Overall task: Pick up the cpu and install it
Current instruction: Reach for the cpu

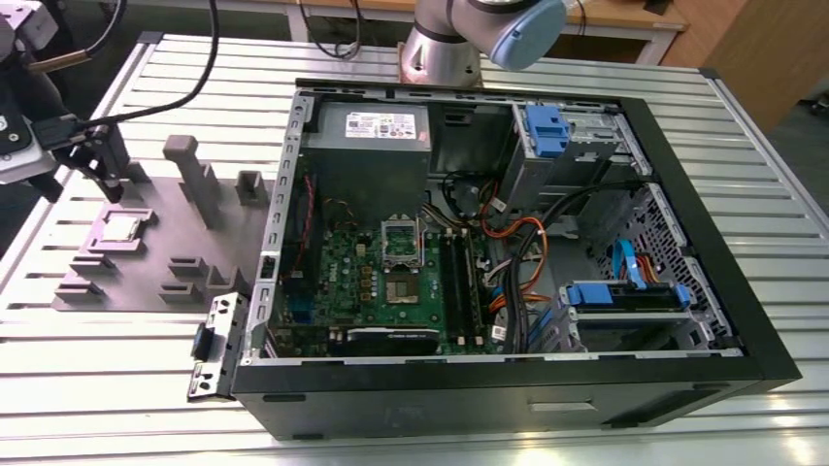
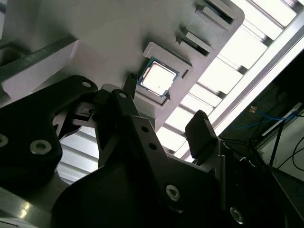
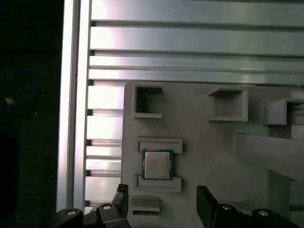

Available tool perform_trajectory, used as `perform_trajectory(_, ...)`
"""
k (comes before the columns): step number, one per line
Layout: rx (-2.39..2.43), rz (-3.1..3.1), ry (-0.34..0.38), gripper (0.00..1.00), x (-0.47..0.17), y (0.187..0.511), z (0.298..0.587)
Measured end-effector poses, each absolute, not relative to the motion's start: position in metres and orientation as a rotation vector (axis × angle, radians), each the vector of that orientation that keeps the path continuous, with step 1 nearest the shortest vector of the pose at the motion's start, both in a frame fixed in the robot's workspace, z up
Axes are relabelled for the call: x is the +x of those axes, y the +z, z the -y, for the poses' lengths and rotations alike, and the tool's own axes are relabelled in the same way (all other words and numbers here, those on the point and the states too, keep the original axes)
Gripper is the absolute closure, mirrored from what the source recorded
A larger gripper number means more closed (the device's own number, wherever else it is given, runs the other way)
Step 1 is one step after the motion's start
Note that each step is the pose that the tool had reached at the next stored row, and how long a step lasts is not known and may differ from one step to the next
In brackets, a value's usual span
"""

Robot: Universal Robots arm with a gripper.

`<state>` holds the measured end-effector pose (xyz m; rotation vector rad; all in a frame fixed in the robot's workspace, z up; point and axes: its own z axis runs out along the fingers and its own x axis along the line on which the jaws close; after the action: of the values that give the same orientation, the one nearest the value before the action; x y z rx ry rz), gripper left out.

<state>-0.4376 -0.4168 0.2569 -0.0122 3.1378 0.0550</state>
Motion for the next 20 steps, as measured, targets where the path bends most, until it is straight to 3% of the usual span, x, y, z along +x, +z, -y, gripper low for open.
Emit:
perform_trajectory(14, -0.012, -3.138, 0.055, 0.33, -0.438, 0.234, 0.417)
perform_trajectory(17, -0.012, -3.138, 0.055, 0.47, -0.438, 0.234, 0.417)
perform_trajectory(20, -0.012, -3.137, 0.055, 0.47, -0.438, 0.233, 0.417)
